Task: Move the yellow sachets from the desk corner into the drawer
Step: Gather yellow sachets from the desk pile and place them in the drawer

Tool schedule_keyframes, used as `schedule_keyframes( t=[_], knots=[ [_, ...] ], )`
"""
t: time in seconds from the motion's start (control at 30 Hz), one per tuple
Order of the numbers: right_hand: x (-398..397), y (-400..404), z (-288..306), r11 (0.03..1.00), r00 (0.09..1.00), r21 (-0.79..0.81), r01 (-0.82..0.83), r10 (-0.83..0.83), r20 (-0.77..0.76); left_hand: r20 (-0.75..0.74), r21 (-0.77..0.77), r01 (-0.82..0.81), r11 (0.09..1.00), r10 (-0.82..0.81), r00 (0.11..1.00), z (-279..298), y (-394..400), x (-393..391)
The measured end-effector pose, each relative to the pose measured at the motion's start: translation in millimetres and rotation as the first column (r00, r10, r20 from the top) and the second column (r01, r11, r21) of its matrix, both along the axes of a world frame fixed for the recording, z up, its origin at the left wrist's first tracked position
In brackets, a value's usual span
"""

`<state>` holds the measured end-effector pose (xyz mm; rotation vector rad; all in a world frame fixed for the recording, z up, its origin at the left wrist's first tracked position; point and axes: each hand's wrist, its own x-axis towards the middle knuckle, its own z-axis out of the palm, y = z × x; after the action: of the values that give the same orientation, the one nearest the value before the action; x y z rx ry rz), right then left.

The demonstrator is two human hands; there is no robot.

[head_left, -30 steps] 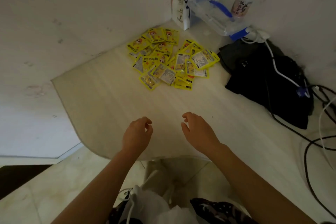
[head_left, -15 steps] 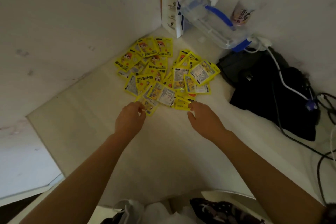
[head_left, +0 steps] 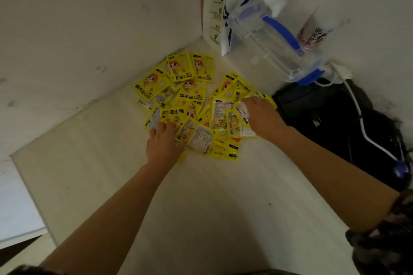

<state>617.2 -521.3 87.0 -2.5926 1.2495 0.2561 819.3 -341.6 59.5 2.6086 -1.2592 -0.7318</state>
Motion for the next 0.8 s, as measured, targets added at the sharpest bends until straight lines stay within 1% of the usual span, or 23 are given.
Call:
schedule_keyframes(
  t=[0.07, 0.17, 0.23, 0.3, 0.37, 0.43, 0.53, 0.6, 0.67, 0.77, 0.8],
  knots=[
    [2, -9, -8, 0.997, 0.997, -0.029, -0.071, 0.07, -0.014, 0.028, 0.0, 0.001, 1.0, -0.001, 1.0, -3, 1, 0],
    [2, -18, -13, 0.987, 0.982, -0.044, -0.152, 0.146, -0.124, 0.083, -0.02, 0.003, 1.0, -0.002, 0.997, -7, 6, 1],
    [2, -21, -13, 0.988, 0.975, -0.027, -0.149, 0.142, -0.171, 0.098, -0.043, 0.005, 0.999, 0.0, 0.995, -10, 10, 2],
    [2, -22, -14, 0.988, 0.975, -0.065, -0.143, 0.13, -0.178, 0.092, -0.06, -0.01, 0.998, 0.015, 0.996, -10, 11, 1],
    [0, -22, -14, 0.984, 0.976, -0.127, -0.127, 0.101, -0.194, 0.083, -0.062, -0.045, 0.997, 0.05, 0.995, -8, 13, 0],
    [-3, -21, -15, 0.982, 0.973, -0.15, -0.116, 0.083, -0.214, 0.053, -0.046, -0.085, 0.995, 0.087, 0.995, -7, 16, 0],
    [-10, -20, -18, 0.982, 0.968, -0.157, -0.11, 0.07, -0.24, -0.068, -0.042, -0.203, 0.978, 0.2, 0.977, -3, 22, 0],
    [-14, -16, -17, 0.984, 0.971, -0.157, -0.078, 0.04, -0.234, -0.128, -0.04, -0.286, 0.958, 0.278, 0.952, 1, 26, 2],
    [-16, -12, -15, 0.991, 0.983, -0.131, -0.02, -0.004, -0.181, -0.162, -0.045, -0.339, 0.94, 0.328, 0.931, 6, 30, 6],
    [-21, -8, -13, 0.996, 0.991, -0.076, 0.05, -0.059, -0.12, -0.193, -0.029, -0.405, 0.914, 0.392, 0.899, 16, 37, 16],
    [-22, -6, -12, 0.996, 0.993, -0.068, 0.06, -0.067, -0.099, -0.18, -0.032, -0.418, 0.908, 0.406, 0.896, 19, 40, 20]
  ],
)
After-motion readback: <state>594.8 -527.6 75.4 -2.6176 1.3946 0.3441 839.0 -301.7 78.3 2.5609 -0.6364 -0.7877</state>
